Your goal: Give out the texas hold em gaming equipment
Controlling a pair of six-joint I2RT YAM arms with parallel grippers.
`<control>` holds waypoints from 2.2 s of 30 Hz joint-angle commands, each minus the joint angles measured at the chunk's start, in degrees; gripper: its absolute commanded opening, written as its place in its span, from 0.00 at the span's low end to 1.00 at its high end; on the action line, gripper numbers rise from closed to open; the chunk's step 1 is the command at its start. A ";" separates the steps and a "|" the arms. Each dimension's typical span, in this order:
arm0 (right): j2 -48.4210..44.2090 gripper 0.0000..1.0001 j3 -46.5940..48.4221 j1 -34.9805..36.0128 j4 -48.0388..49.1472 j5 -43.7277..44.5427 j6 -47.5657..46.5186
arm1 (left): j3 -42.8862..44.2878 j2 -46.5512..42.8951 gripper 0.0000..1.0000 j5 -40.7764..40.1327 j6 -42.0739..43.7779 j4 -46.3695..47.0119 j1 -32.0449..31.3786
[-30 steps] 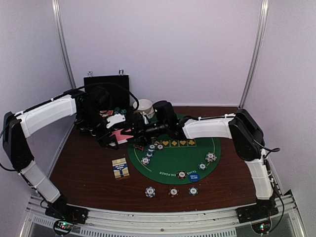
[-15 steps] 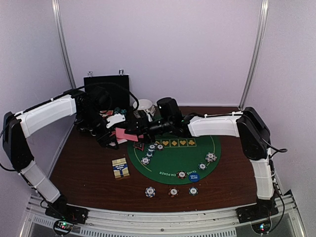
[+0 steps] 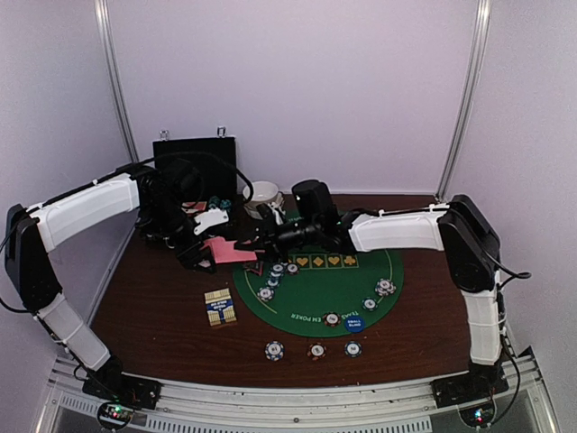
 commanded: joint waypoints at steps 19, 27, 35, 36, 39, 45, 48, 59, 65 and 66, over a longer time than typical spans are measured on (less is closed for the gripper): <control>-10.63 0.00 -6.88 -8.88 -4.81 -1.63 -3.54 | -0.75 -0.27 0.00 -1.48 0.49 1.37 -0.14; -7.68 0.00 1.12 -21.35 -27.34 2.48 -22.16 | -0.88 -0.61 0.00 -1.60 0.74 0.60 -0.15; 4.17 0.00 17.56 -28.36 -44.70 13.11 -35.40 | -0.62 -0.95 0.00 -1.21 0.78 0.07 -0.14; 5.73 0.00 19.52 -28.71 -45.78 14.02 -36.23 | -0.60 -0.98 0.00 -1.14 0.84 -0.05 -0.15; 10.52 0.00 24.25 -29.25 -47.97 16.14 -37.54 | -0.46 -1.00 0.00 -0.75 0.90 -0.45 -0.12; 14.74 0.01 28.83 -30.00 -48.07 18.84 -37.79 | -0.77 -1.35 0.00 -0.65 1.11 -0.65 -0.18; 15.81 0.10 30.51 -30.22 -48.90 19.85 -38.15 | -0.88 -1.35 0.00 -0.67 1.19 -0.68 -0.16; 12.35 0.55 32.92 -30.40 -56.18 30.32 -44.18 | -1.06 -1.67 0.00 -0.32 1.31 -0.72 -0.15; 4.98 0.70 29.60 -30.25 -55.76 34.34 -45.17 | -0.63 -1.54 0.00 -0.29 1.28 -0.64 -0.15; 3.44 0.71 27.92 -29.97 -54.66 33.29 -44.66 | -0.54 -1.48 0.00 -0.41 1.20 -0.66 -0.21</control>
